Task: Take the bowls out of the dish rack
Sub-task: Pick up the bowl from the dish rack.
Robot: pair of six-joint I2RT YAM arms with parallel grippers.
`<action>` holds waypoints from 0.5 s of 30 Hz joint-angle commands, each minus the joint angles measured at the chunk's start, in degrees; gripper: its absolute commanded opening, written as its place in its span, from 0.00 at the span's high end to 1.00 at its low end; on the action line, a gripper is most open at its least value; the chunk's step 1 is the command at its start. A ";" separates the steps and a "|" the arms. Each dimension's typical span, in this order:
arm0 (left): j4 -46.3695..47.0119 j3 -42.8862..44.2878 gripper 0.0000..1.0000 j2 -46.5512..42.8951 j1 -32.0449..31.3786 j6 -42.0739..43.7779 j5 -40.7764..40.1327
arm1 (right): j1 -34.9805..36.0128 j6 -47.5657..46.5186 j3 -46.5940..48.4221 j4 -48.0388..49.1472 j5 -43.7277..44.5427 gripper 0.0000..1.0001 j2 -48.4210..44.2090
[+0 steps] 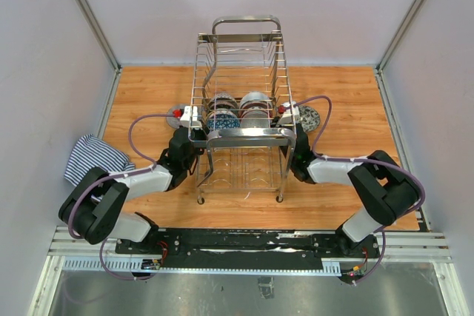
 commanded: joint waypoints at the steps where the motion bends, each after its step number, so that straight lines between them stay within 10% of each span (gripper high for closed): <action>1: 5.70 2.94 0.99 -2.48 -0.75 -1.10 0.11 | 0.79 1.37 1.64 9.42 -1.41 0.99 -4.01; 15: 4.39 1.87 1.00 -5.05 -0.75 -1.28 1.04 | 0.87 1.68 -0.42 9.78 -3.14 0.99 -6.29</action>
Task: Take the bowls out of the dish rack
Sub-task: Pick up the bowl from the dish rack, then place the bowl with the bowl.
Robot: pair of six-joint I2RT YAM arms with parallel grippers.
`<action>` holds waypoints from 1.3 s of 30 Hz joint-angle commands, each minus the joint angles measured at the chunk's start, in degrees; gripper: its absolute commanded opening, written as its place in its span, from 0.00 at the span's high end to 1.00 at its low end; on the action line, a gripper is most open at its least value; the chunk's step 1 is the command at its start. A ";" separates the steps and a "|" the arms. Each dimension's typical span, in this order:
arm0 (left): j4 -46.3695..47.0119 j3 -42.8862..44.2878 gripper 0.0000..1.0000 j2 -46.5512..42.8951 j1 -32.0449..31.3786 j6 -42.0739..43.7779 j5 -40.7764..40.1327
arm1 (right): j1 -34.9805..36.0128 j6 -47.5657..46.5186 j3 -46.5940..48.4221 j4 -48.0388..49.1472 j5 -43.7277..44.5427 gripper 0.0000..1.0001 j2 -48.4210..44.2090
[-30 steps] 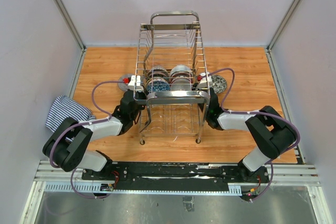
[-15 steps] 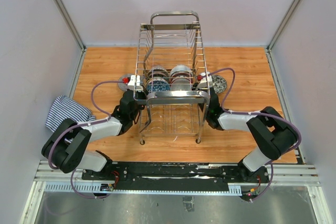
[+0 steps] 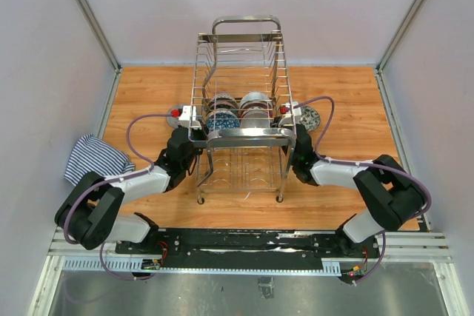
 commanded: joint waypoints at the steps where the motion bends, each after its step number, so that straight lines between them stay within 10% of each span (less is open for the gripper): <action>1: 5.91 1.83 1.00 -3.13 -0.75 -1.10 1.06 | 0.87 1.72 0.53 10.09 -2.41 0.99 -3.80; 39: 3.52 -2.32 1.00 -7.23 -0.71 -2.24 4.42 | 0.90 3.03 -4.85 8.08 -6.11 0.99 -7.70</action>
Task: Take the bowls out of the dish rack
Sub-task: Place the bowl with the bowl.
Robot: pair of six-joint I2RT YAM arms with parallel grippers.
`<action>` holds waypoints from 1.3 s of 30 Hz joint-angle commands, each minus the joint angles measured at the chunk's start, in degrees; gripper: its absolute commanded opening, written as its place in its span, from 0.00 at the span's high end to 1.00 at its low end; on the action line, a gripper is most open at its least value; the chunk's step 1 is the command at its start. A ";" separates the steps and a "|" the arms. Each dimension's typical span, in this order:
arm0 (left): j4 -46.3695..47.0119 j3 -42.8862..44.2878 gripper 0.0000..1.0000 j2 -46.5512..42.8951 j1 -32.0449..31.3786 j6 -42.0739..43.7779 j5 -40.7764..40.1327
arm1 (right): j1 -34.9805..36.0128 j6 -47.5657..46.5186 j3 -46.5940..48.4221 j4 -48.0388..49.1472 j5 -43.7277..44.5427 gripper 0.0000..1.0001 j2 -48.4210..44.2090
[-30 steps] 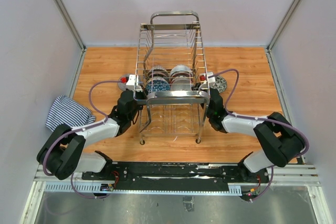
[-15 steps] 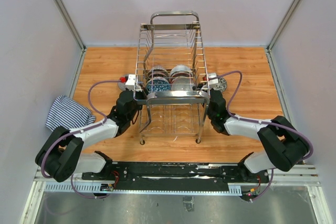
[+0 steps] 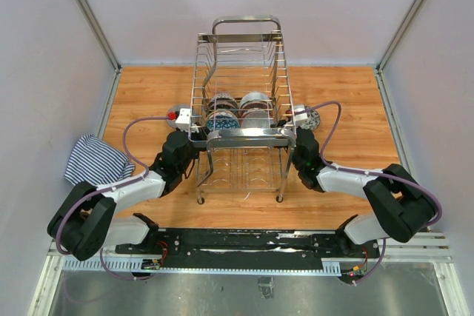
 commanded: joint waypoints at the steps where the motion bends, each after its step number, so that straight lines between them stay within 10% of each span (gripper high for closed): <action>1: 5.09 -0.41 1.00 -2.19 -0.77 -0.91 1.38 | 0.95 1.95 -0.56 5.77 -3.75 0.99 -1.93; 39: -19.95 10.54 1.00 -10.41 3.66 -6.90 -0.87 | -2.45 3.11 3.64 -18.27 5.39 0.99 -19.35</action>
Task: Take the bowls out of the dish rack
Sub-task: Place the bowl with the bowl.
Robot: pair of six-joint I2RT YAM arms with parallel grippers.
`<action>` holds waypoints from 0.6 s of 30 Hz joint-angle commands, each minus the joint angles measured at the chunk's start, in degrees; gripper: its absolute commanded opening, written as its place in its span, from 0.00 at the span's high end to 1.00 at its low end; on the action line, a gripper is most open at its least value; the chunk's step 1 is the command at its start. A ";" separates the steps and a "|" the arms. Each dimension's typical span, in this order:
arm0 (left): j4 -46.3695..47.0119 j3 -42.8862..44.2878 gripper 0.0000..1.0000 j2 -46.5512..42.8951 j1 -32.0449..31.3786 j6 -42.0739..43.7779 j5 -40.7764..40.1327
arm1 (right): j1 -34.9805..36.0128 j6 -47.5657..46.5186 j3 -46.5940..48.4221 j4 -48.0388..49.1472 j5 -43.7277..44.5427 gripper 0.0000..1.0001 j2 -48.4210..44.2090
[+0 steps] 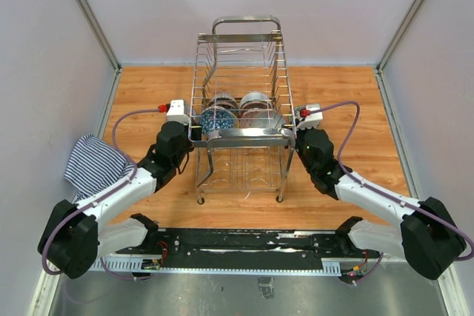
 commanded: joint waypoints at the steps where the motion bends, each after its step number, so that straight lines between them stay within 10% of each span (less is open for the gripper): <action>1: -0.90 4.26 1.00 -2.29 2.58 -2.77 1.90 | -2.59 1.69 4.54 -2.38 1.93 0.99 -3.17; 18: -9.42 11.26 1.00 0.02 17.15 -14.26 9.11 | -20.38 8.25 14.37 -22.10 -7.08 0.99 -3.67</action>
